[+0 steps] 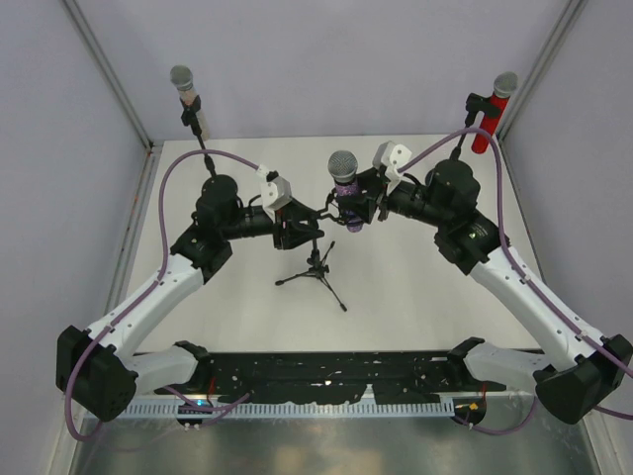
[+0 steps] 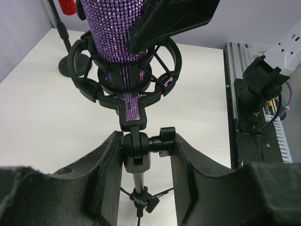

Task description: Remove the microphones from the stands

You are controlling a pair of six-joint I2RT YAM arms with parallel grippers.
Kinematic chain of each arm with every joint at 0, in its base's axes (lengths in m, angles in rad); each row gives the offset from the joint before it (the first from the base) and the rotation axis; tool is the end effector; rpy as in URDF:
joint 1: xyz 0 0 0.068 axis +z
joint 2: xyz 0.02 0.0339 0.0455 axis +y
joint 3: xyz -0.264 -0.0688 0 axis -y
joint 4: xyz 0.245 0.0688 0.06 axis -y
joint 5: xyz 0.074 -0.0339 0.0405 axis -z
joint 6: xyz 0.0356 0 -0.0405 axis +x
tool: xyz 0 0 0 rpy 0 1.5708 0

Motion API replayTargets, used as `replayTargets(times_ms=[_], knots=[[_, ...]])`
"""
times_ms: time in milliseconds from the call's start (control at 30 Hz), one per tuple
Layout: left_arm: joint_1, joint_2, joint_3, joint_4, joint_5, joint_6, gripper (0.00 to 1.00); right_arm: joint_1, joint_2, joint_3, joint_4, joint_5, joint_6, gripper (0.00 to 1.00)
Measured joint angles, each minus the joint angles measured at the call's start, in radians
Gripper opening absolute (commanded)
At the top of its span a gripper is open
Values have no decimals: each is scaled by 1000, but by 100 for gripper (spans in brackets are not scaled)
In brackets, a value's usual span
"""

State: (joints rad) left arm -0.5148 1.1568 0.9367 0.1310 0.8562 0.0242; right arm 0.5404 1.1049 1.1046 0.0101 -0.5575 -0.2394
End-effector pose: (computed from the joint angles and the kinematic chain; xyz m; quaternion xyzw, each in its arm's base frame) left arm 0.2156 -0.1529 0.3516 0.4488 0.5725 -0.4463 0.5212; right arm 0.2052 0.1451 0.4103 -0.4380 0.5514 0.2938 0.6464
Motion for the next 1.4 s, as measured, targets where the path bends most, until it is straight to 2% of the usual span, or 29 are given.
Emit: replayTargets(times_ms=[233, 433, 800, 1100, 1267, 1400], knots=[[0, 0, 0, 0, 6, 0, 31, 11, 27, 148, -163, -32, -39, 18], [0, 2, 0, 0, 14, 0, 31, 19, 30, 222, -208, -59, -54, 14], [0, 9, 0, 9, 18, 0, 31, 22, 79, 424, -299, -86, -47, 13], [0, 9, 0, 10, 18, 0, 31, 22, 97, 509, -338, -63, -31, 13], [0, 10, 0, 11, 18, 0, 36, 22, 98, 524, -348, -5, -35, 13], [0, 10, 0, 11, 18, 1, 50, 22, 97, 523, -347, 79, -43, 13]])
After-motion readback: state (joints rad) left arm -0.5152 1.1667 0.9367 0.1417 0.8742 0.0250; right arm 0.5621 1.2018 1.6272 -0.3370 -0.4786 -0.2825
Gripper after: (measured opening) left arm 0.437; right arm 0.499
